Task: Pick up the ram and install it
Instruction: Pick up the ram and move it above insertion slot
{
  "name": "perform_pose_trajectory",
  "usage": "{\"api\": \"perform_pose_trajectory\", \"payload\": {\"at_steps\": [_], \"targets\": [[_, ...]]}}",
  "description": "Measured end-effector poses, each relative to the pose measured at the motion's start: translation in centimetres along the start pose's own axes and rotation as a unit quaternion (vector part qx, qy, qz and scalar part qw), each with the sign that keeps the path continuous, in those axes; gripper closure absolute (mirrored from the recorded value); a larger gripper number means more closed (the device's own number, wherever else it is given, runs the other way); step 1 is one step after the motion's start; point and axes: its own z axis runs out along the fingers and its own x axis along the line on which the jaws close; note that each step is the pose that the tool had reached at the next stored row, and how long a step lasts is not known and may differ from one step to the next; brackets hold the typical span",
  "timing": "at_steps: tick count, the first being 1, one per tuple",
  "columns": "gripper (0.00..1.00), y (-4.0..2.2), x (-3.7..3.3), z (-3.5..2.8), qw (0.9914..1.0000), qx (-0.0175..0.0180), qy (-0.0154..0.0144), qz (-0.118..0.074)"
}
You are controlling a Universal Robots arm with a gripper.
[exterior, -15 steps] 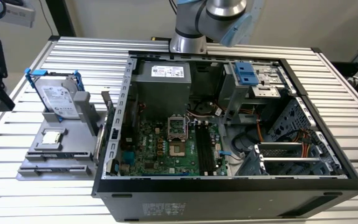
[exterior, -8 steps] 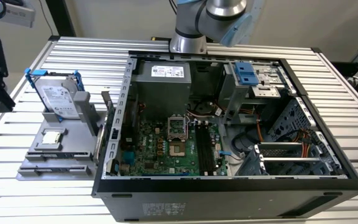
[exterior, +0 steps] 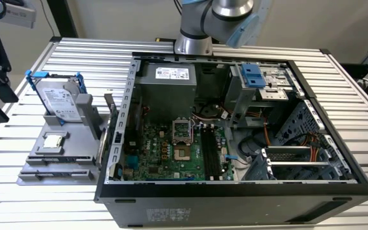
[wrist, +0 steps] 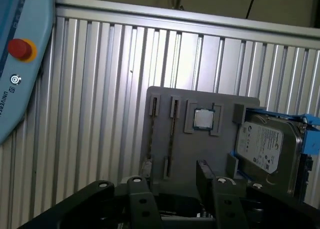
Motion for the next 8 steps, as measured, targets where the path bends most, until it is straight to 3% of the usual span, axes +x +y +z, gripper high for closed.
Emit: {"api": "perform_pose_trajectory", "payload": {"at_steps": [4, 8], "targets": [[0.00, 0.00, 0.00, 0.01, 1.00000, 0.0000, 0.0000, 0.002], [0.00, -0.01, 0.01, 0.27, 0.99952, 0.0011, -0.0002, 0.031]]}}
